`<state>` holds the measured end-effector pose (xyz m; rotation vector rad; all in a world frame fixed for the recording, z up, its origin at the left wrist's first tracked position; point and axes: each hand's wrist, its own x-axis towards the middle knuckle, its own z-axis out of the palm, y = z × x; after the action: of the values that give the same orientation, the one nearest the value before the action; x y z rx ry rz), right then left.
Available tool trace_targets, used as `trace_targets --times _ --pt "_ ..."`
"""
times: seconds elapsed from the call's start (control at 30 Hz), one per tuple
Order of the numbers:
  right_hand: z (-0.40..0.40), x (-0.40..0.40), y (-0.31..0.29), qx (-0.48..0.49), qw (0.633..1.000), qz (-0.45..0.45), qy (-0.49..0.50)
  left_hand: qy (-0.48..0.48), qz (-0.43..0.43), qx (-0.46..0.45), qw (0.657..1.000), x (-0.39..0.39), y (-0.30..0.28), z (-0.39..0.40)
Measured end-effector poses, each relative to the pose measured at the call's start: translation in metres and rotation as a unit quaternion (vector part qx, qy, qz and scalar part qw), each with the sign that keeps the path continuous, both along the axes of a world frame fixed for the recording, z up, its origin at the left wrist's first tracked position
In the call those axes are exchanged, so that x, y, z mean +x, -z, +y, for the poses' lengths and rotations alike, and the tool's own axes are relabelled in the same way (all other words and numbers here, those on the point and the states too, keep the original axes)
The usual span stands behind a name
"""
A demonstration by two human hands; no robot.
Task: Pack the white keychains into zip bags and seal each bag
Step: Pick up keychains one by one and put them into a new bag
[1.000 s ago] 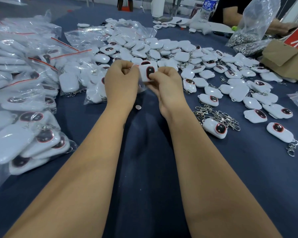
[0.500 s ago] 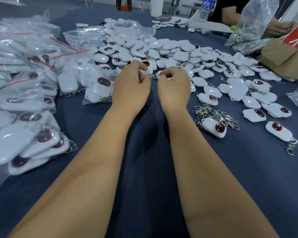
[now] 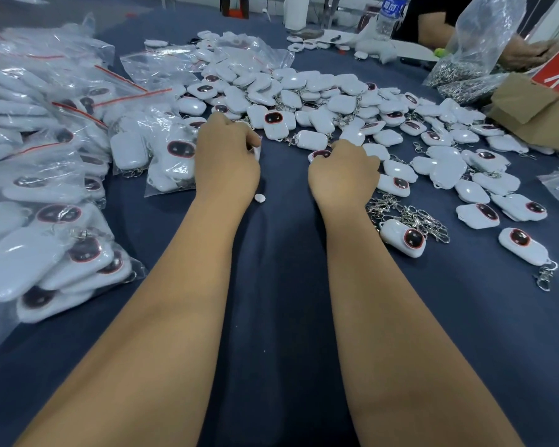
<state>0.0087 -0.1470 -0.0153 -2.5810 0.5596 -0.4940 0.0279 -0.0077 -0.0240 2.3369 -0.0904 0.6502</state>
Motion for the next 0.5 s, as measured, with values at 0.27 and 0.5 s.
trace_targets --times 0.27,0.5 --pt "0.006 0.002 0.000 0.071 0.995 -0.038 -0.057 0.021 -0.069 0.063 0.995 -0.009 -0.008 -0.009" --pt "0.014 0.002 -0.001 0.203 0.965 -0.126 -0.104 0.004 -0.008 0.020 1.000 -0.017 -0.012 -0.020"
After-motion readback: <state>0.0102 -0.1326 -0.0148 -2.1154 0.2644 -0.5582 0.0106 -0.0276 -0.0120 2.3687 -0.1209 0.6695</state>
